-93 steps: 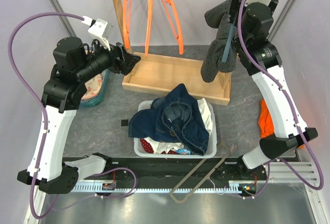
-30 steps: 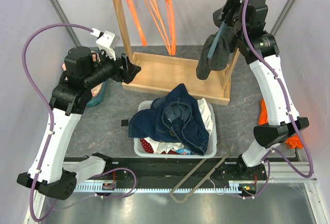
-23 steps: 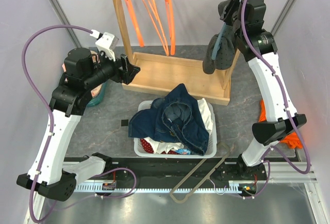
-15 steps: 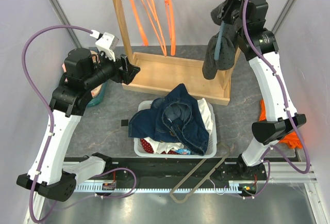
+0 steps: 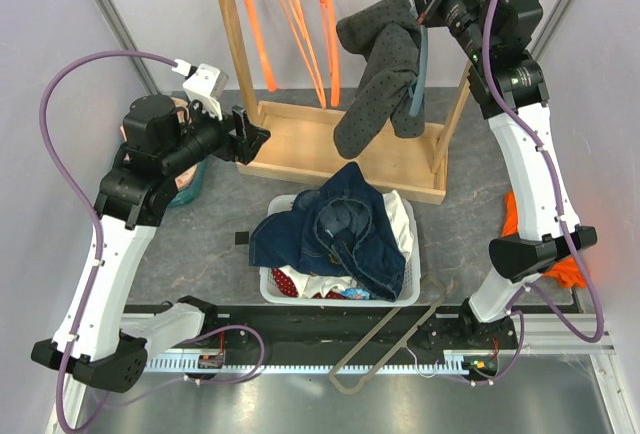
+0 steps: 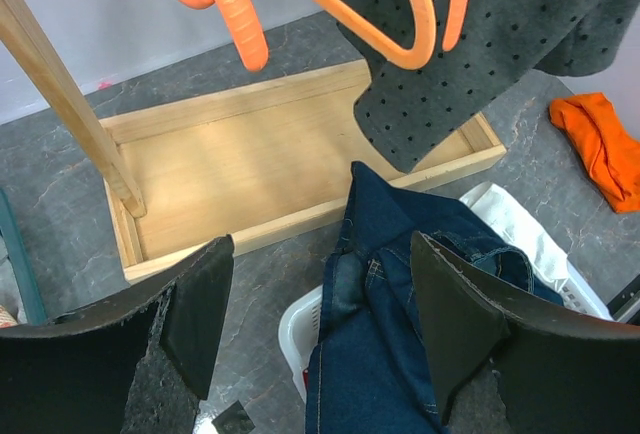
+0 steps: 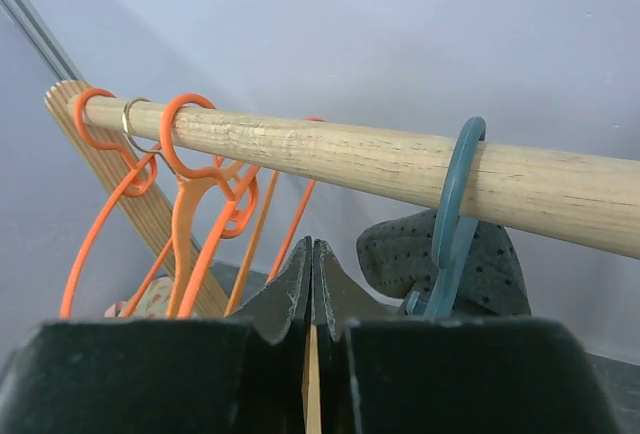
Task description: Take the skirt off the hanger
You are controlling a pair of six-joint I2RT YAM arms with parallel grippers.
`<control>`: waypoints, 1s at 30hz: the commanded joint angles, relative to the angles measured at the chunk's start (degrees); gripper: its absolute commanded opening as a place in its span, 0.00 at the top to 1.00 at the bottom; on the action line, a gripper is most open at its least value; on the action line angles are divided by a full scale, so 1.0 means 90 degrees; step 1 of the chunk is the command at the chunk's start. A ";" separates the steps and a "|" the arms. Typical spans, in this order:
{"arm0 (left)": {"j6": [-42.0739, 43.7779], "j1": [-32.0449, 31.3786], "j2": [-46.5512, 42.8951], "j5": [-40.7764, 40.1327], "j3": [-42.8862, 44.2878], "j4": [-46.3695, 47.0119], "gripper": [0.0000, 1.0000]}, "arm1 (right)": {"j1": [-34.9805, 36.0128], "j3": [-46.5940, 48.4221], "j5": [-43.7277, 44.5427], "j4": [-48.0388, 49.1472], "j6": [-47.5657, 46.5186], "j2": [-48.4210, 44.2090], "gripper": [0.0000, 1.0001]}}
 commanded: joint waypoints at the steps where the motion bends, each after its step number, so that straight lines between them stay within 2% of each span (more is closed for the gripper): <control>1: 0.0241 -0.0020 -0.0114 -0.0058 -0.0009 0.0228 0.23 | -0.0016 0.0057 0.0176 -0.0167 -0.0185 -0.0091 0.83; 2: 0.0231 -0.0029 -0.0133 -0.0058 -0.0009 0.0209 0.23 | -0.0016 -0.0010 0.0284 -0.0323 -0.0321 -0.0119 0.67; 5: 0.0241 -0.0029 -0.0153 -0.0068 -0.0068 0.0218 0.23 | -0.0006 -0.0234 0.0762 -0.0412 -0.0584 -0.0265 0.43; 8: 0.0261 -0.0020 -0.0143 -0.0087 -0.0087 0.0218 0.23 | -0.0006 -0.0177 0.1114 -0.0616 -0.0820 -0.0286 0.35; 12: 0.0261 -0.0020 -0.0133 -0.0097 -0.0068 0.0218 0.23 | -0.0006 -0.0196 0.1699 -0.0842 -0.1142 -0.0295 0.31; 21: 0.0241 -0.0029 -0.0114 -0.0097 -0.0029 0.0209 0.23 | -0.0006 -0.0665 0.2131 -0.1047 -0.1455 -0.0393 0.33; 29: 0.0221 -0.0030 -0.0085 -0.0058 -0.0019 0.0209 0.23 | -0.0006 -0.0899 0.2044 -0.1477 -0.1387 -0.0432 0.45; 30: 0.0202 -0.0030 -0.0085 -0.0058 -0.0019 0.0199 0.23 | -0.0006 -0.0928 0.2014 -0.1477 -0.1377 -0.0442 0.50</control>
